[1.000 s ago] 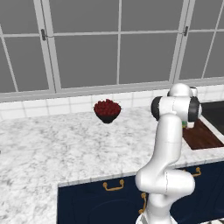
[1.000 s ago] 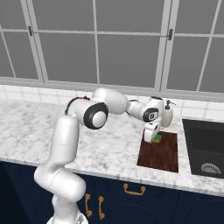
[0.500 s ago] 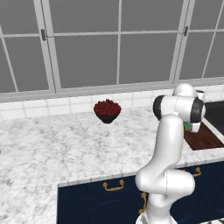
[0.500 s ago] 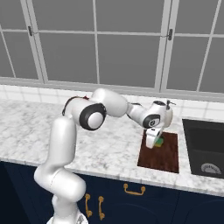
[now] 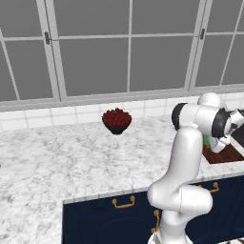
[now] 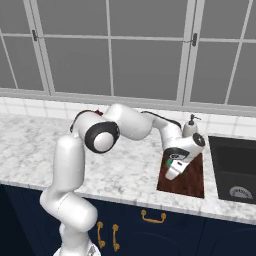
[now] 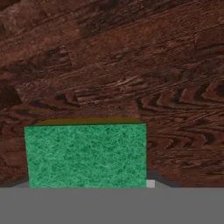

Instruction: Pick up the sponge from the counter and clean the cutting board by briefly scrubbing or pressing down on the cutting board. Once finished, release the sponge.

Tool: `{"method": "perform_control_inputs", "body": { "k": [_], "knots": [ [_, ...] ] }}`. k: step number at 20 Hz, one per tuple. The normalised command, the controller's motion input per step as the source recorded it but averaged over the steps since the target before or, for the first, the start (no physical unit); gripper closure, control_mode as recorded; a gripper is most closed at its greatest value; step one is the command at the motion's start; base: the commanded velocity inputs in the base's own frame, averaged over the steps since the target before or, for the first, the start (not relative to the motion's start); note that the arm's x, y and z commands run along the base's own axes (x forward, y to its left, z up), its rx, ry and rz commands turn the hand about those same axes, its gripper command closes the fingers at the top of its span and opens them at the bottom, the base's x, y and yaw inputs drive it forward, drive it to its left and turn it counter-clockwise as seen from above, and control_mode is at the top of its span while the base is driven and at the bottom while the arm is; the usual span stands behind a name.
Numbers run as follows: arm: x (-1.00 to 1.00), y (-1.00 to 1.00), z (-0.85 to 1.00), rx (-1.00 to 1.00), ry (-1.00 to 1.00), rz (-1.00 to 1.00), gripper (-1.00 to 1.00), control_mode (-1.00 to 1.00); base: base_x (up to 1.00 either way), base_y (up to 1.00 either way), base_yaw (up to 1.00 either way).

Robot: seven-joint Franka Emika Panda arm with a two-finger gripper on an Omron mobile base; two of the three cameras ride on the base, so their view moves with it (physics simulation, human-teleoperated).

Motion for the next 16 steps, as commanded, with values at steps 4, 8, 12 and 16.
{"method": "perform_control_inputs", "body": {
  "k": [4, 8, 12, 16],
  "knots": [
    [0.0, 0.62, 0.07, 0.03, 0.28, 0.06, 1.0, -1.0, 0.0, 0.0, 0.0],
    [-0.02, 0.42, 0.02, 0.08, 0.4, 0.03, 1.0, -1.0, 0.0, 0.0, 0.0],
    [-0.61, 0.52, -0.01, 0.14, 0.05, 0.0, 1.0, -1.0, 0.0, 0.0, 0.0],
    [-0.57, 0.22, 0.19, 0.05, -0.27, 0.0, 1.0, -1.0, 0.0, 0.0, 0.0]
  ]
}}
